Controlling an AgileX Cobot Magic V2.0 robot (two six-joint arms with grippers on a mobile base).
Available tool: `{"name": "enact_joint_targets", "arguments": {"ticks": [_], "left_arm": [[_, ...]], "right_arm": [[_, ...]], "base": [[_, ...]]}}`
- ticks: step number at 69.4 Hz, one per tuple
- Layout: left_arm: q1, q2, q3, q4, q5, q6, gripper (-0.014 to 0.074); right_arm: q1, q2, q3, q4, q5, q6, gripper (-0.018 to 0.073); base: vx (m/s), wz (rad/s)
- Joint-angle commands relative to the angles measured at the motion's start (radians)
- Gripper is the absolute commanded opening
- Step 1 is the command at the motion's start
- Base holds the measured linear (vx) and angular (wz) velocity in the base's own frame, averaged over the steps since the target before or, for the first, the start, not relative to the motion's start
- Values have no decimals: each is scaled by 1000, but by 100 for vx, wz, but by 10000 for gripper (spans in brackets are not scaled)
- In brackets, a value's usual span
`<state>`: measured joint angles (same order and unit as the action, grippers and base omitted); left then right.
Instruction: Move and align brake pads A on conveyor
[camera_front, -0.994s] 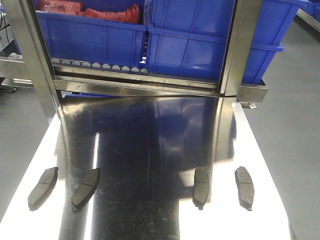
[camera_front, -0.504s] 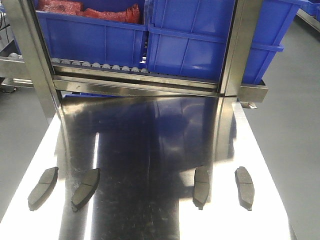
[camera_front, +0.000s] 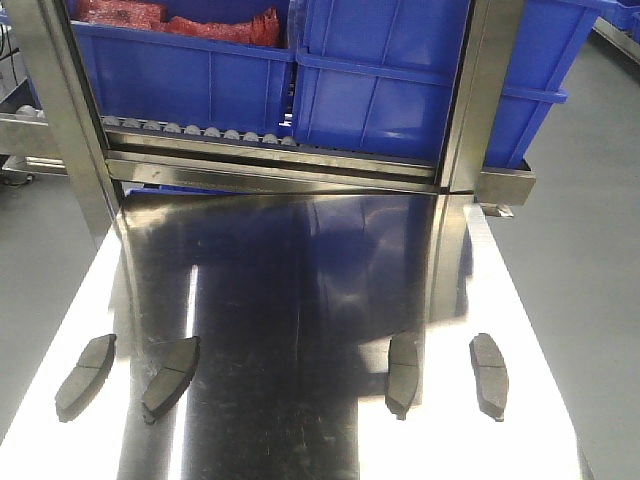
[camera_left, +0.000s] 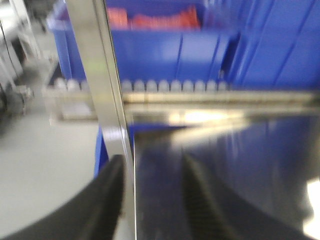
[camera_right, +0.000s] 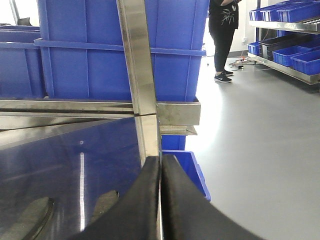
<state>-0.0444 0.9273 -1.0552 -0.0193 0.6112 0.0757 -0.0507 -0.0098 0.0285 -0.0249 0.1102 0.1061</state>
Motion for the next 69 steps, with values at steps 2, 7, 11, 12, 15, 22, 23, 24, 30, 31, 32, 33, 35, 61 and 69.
{"name": "enact_joint_targets", "arguments": {"ticks": [2, 7, 11, 12, 15, 22, 23, 24, 30, 31, 32, 33, 35, 61, 69], "left_arm": [[-5, 35, -37, -10, 8, 14, 490], [-5, 66, -37, -10, 75, 15, 556], [-5, 97, -37, -10, 123, 13, 585], [-5, 105, -37, -10, 135, 12, 589], [-5, 134, -37, -11, 180, 12, 592], [-5, 200, -37, -11, 246, 12, 591], [-5, 213, -37, -11, 248, 12, 591], [-5, 222, -37, -11, 251, 12, 591], [-6, 277, -37, -14, 257, 12, 591], [-6, 285, -37, -19, 257, 11, 591], [-6, 294, -37, -26, 258, 11, 591], [-7, 298, -37, -28, 259, 11, 591], [-9, 318, -37, -39, 262, 11, 591], [-99, 573, -37, 19, 346, -95, 591], [-116, 643, -37, 28, 342, -103, 591]], "right_arm": [[-8, -13, 11, -7, -69, -4, -11], [-8, -13, 11, -7, -69, -4, -11], [-8, -13, 11, -7, -69, -4, -11], [-8, -13, 11, -7, -69, -4, -11], [-8, -13, 11, -7, -69, -4, -11], [-8, -13, 11, -7, -69, -4, -11], [-8, -13, 11, -7, -69, -4, -11], [-8, -13, 11, -7, -69, -4, -11], [-8, -13, 11, -7, -69, -4, -11], [-8, -13, 11, -7, -69, -4, -11], [-8, -13, 11, -7, -69, -4, -11], [-8, -13, 11, -7, -69, -4, -11], [-8, -13, 11, -7, -69, -4, -11], [-8, -13, 11, -7, -69, -4, -11], [-8, -13, 11, -7, -69, -4, -11]], "base": [[0, 0], [0, 0], [0, 0], [0, 0], [0, 0], [0, 0], [0, 0], [0, 0], [0, 0], [0, 0], [0, 0], [0, 0], [0, 0], [0, 0], [0, 0]]}}
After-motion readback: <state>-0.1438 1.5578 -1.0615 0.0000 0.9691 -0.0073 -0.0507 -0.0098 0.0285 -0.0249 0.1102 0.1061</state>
